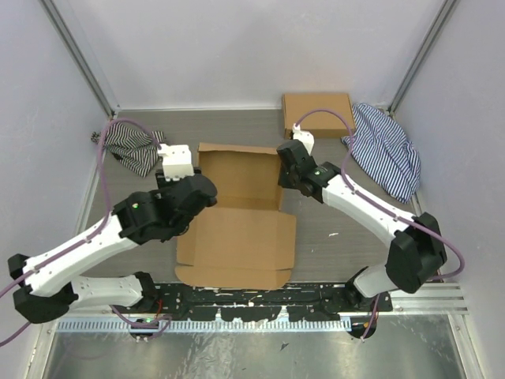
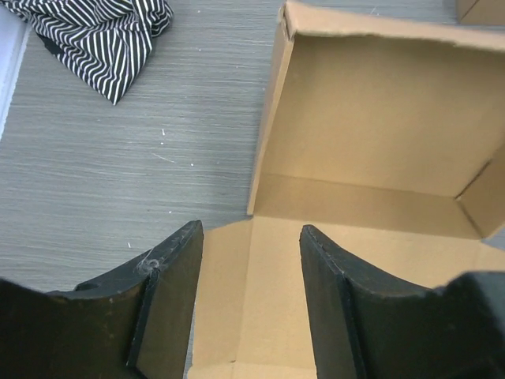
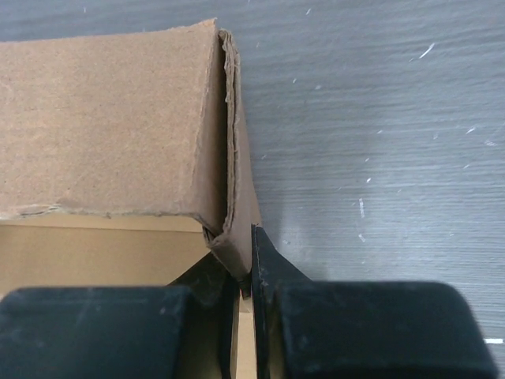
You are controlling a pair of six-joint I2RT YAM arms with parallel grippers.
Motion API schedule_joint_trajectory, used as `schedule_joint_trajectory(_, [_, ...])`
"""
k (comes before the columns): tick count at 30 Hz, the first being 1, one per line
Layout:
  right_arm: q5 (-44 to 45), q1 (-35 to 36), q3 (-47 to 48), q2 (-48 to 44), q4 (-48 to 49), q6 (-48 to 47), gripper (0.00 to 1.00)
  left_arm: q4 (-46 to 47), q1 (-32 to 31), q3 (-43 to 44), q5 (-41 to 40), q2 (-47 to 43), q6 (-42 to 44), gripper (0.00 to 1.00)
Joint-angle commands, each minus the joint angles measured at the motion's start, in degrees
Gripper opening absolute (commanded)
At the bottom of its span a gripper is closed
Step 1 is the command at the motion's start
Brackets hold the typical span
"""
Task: Fold the paper box
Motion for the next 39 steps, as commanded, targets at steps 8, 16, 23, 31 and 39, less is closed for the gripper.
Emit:
schedule_joint_trajectory(8, [-9.7,0.0,5.3,4.0,-5.0,0.2,0.52,-2.3,3.6,-1.1,7.9,-5.6,5.1,0.59])
schedule_joint_trajectory(16, [-5.8,-0.1,18.9,6.8,-6.1,-21.9,0.58,-3.6,4.5,-4.0,7.7,-9.9,5.4,0.6])
schedule_joint_trajectory(23, [-4.6,-1.3,34.5,21.0,-10.1,-26.3,0.57,-2.7,5.2,-9.1,7.5,-13.5,5.4,0.61])
schedule_joint_trajectory(31, [-20.5,-8.9,33.4,30.5,-9.2,-13.9,0.44,-3.2,5.4,-11.4,7.6,-14.8,6.0,0.61])
schedule_joint_trajectory(39, [-23.0,-8.9,21.2,24.6,-2.5,-10.9,0.54,-2.5,5.7,-13.3,8.2,-16.1,8.9,0.62])
